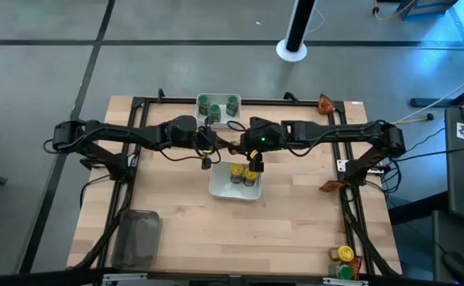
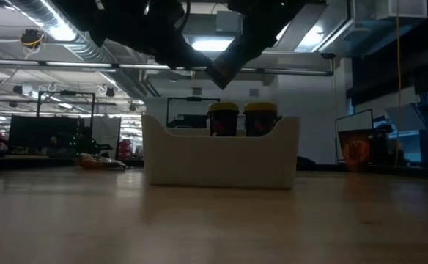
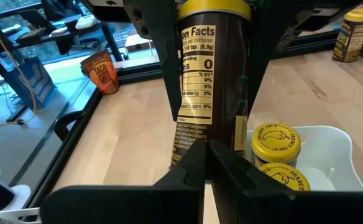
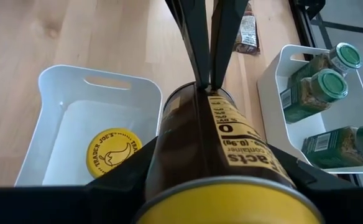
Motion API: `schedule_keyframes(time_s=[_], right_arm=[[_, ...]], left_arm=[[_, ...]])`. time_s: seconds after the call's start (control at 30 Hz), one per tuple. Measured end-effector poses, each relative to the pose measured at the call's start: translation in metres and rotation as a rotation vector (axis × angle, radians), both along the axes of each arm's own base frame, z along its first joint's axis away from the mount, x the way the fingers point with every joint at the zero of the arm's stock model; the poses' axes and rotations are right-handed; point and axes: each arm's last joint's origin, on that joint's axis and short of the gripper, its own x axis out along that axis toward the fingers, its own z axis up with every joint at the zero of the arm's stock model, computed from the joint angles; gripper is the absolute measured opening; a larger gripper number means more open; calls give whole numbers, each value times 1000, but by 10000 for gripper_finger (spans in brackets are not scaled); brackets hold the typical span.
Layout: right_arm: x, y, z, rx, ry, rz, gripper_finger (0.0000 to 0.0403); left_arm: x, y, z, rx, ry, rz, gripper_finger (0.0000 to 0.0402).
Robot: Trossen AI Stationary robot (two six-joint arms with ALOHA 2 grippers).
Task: Sort spices by type
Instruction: Put the top yellow seasoning bottle into the bottom white bin
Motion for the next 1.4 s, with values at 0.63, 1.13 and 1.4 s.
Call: schedule_keyframes(time_s=[0.63,1.13,1.4], right_arm=[[2,0,3,7,-37,11,198],[6,2,11,39,-115,49,198],[8,2,16,40,-145,48,198]], left_arm=[[-1,2,-2,-3,17,4,1],[-69,-13,28,-40,180,126,4],[-104,-11,13,32,119,204,3]])
